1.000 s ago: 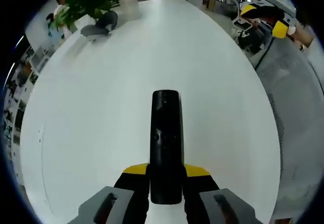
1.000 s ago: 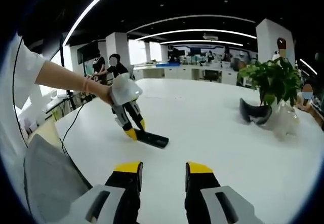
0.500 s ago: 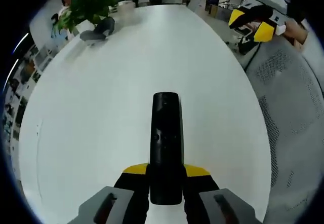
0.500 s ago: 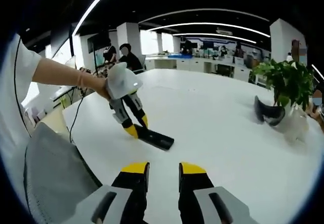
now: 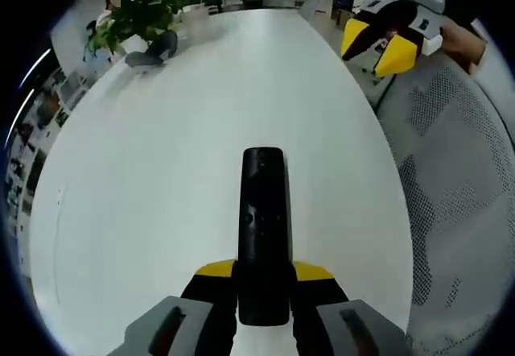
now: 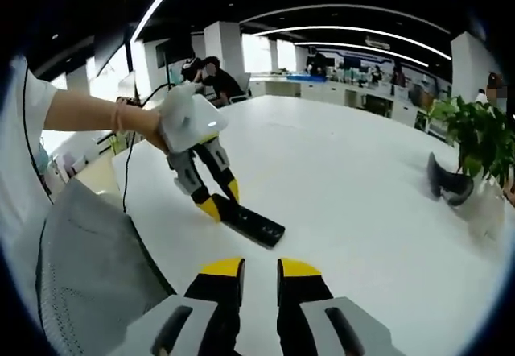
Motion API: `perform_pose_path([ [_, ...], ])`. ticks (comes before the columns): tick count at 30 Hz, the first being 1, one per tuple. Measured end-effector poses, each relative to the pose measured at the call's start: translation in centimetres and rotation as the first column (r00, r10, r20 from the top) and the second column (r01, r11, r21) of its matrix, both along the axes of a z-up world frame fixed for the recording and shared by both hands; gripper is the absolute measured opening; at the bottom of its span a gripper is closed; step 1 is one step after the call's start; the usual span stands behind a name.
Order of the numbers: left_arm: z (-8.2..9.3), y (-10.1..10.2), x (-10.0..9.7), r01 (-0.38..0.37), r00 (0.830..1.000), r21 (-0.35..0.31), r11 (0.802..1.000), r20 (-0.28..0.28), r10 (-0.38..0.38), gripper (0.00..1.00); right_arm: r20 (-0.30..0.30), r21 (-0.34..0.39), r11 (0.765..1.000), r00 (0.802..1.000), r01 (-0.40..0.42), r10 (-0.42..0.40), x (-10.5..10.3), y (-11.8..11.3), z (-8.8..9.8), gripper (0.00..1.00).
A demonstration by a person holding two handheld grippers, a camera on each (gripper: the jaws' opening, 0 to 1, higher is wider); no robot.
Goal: Press the specified remote control buttons in sequence, fully releasing each button before pressing the next.
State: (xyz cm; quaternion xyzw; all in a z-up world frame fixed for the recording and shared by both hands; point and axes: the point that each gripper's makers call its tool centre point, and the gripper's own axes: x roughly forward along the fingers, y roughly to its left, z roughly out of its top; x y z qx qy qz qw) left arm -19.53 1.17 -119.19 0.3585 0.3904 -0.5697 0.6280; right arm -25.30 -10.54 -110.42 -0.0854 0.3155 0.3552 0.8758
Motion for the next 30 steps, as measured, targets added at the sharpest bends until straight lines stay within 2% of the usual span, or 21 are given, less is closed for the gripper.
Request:
perform_pose_path([
  [14, 0.0, 0.0, -3.0, -0.009, 1.000, -0.010, 1.000, 0.008, 0.009, 0.24, -0.055, -0.016, 0.997, 0.996, -0.074, 0.073, -1.3, 1.6, -1.9, 0.08],
  [17, 0.0, 0.0, -3.6, -0.016, 1.000, -0.016, 1.000, 0.009, 0.016, 0.24, -0.101, -0.028, 0.994, 0.990, -0.103, 0.100, -1.9, 1.9, -3.1, 0.07],
  [22, 0.1, -0.1, -3.9, -0.016, 1.000, -0.012, 1.000, 0.013, 0.016, 0.24, -0.124, -0.058, 0.975, 0.971, -0.213, 0.205, -2.4, 2.6, -3.9, 0.00],
  [30, 0.1, -0.1, -3.9, -0.016, 1.000, -0.008, 1.000, 0.018, 0.016, 0.24, -0.138, -0.076, 0.964, 0.960, -0.255, 0.243, -2.2, 2.8, -4.5, 0.00],
])
